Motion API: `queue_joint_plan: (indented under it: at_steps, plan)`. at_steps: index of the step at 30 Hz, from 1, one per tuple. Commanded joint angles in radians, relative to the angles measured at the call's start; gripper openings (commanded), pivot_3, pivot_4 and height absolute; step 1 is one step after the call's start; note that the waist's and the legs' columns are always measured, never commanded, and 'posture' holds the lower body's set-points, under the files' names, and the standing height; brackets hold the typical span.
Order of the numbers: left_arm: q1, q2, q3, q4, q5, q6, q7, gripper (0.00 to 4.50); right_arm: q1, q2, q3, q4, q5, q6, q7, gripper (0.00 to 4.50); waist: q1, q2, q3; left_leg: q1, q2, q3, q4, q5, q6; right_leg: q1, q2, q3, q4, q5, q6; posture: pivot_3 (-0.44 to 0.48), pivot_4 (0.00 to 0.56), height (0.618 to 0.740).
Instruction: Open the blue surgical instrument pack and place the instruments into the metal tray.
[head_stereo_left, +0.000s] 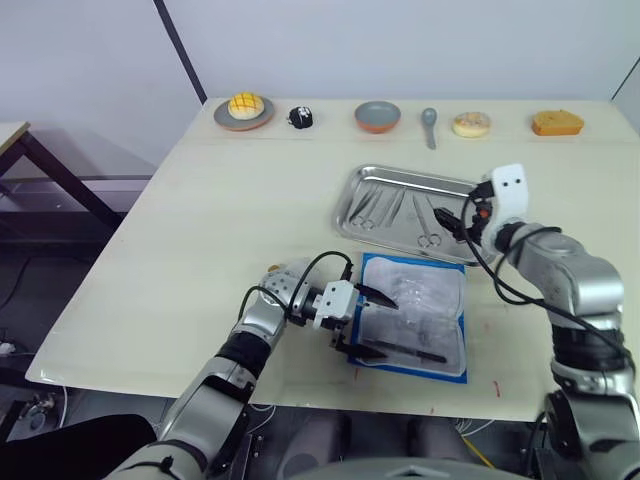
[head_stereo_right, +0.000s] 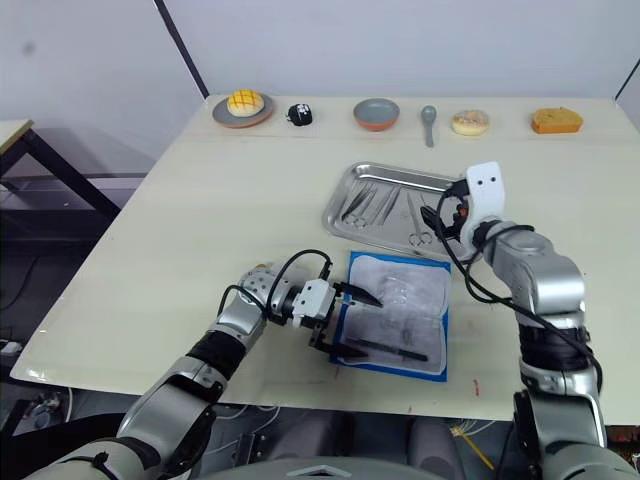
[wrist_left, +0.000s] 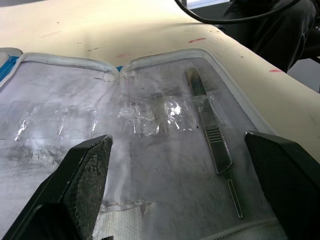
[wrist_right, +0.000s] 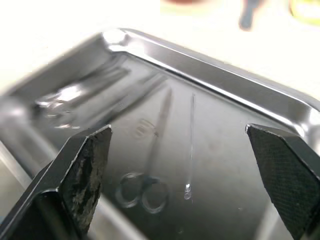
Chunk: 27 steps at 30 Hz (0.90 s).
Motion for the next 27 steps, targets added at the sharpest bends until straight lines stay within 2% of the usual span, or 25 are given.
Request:
queue_joint_plan:
  at_steps: [1,7,9,11,15,18,22,27]
  plan:
    - [0.066,0.004,-0.079,0.098,0.09,0.022,-0.019,4.5,0.111,-0.053,-0.068,-0.168,0.077,-0.086,0.114,4.46,0.002,-0.001,0.0,0.0,0.0,0.0,0.0,0.0,0.0,0.0,0.0,0.0,0.0,0.0,0.0,0.0,0.15,0.74]
    - [0.06,0.003,-0.081,0.109,0.092,0.014,-0.027,4.5,0.392,-0.165,-0.172,-0.29,0.129,-0.272,0.303,4.46,-0.001,-0.005,0.003,0.0,0.0,0.0,0.0,0.0,0.0,0.0,0.0,0.001,0.0,0.0,0.001,0.0,0.15,0.74]
    - [0.056,0.002,-0.083,0.119,0.096,0.005,-0.033,4.5,0.487,-0.172,-0.245,-0.318,0.198,-0.309,0.382,4.46,0.001,-0.005,0.003,0.0,0.0,-0.001,0.0,0.0,0.0,0.0,0.001,0.0,0.0,0.0,0.001,0.0,0.15,0.74]
    - [0.054,0.001,-0.085,0.127,0.098,-0.001,-0.036,4.5,0.584,-0.213,-0.302,-0.332,0.243,-0.333,0.481,4.46,0.002,-0.005,0.003,0.0,0.0,-0.001,0.0,0.0,0.0,0.001,0.0,0.0,0.0,0.0,0.001,0.0,0.15,0.74]
    - [0.049,-0.002,-0.079,0.138,0.093,-0.003,-0.036,4.5,0.775,-0.316,-0.495,-0.327,0.356,-0.308,0.663,4.46,0.004,-0.006,0.003,0.0,0.0,-0.001,0.001,0.0,0.0,0.002,0.0,0.0,0.0,0.0,0.001,0.0,0.15,0.74]
    - [0.046,0.0,-0.074,0.145,0.092,-0.003,-0.036,4.5,0.845,-0.359,-0.624,-0.305,0.453,-0.311,0.767,4.46,0.003,-0.006,0.003,0.001,0.0,-0.001,0.0,0.0,0.0,0.002,0.0,0.001,0.0,-0.001,0.001,0.0,0.15,0.74]
    - [0.034,0.009,-0.071,0.168,0.094,-0.014,-0.049,4.5,0.92,-0.403,-0.767,-0.249,0.473,-0.397,0.963,4.46,0.003,-0.006,0.003,0.002,0.001,-0.001,0.0,0.0,0.0,0.003,0.0,0.001,-0.001,-0.001,0.001,0.0,0.15,0.74]
    - [0.015,0.01,-0.07,0.196,0.098,-0.027,-0.059,4.5,0.924,-0.435,-0.803,-0.188,0.452,-0.479,1.073,4.46,0.003,-0.006,0.004,0.002,0.001,-0.001,0.0,0.0,0.0,0.003,0.0,0.001,-0.001,-0.001,0.001,0.0,0.15,0.74]
